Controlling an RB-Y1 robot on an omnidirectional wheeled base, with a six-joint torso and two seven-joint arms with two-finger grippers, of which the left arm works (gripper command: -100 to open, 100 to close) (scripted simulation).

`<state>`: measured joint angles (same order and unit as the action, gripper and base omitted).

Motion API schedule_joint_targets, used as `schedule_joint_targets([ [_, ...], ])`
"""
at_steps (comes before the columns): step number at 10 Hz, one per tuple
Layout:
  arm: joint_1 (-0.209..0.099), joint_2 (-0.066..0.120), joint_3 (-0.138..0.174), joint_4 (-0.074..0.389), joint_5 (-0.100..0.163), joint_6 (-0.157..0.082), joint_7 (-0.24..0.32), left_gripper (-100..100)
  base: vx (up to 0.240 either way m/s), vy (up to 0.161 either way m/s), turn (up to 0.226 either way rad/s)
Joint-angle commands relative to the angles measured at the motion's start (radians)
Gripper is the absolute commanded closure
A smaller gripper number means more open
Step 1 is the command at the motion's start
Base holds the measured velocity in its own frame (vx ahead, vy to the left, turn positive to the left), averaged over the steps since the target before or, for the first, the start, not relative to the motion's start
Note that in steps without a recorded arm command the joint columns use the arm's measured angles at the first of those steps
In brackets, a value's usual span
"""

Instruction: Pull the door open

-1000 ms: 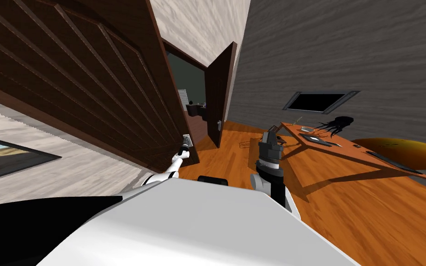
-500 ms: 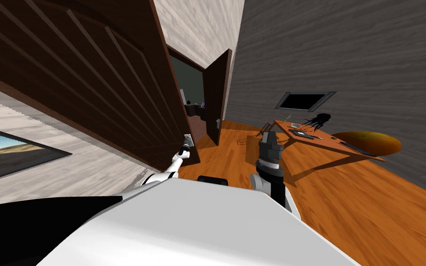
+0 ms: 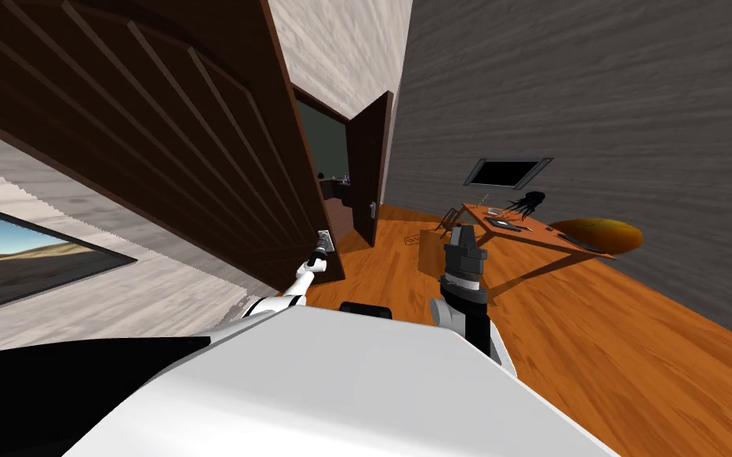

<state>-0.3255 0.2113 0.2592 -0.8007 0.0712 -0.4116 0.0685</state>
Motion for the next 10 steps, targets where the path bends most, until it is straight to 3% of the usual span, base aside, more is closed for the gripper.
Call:
schedule_joint_targets([
  [1, 0.005, 0.005, -0.016, -0.001, -0.002, -0.001, 0.013, 100, -0.197, 0.058, -0.096],
  [6, 0.007, 0.022, -0.064, 0.000, -0.009, -0.007, 0.051, 100, -0.205, 0.061, -0.094],
  [10, 0.008, 0.024, -0.089, 0.000, -0.014, -0.007, 0.067, 100, -0.141, 0.045, -0.066],
])
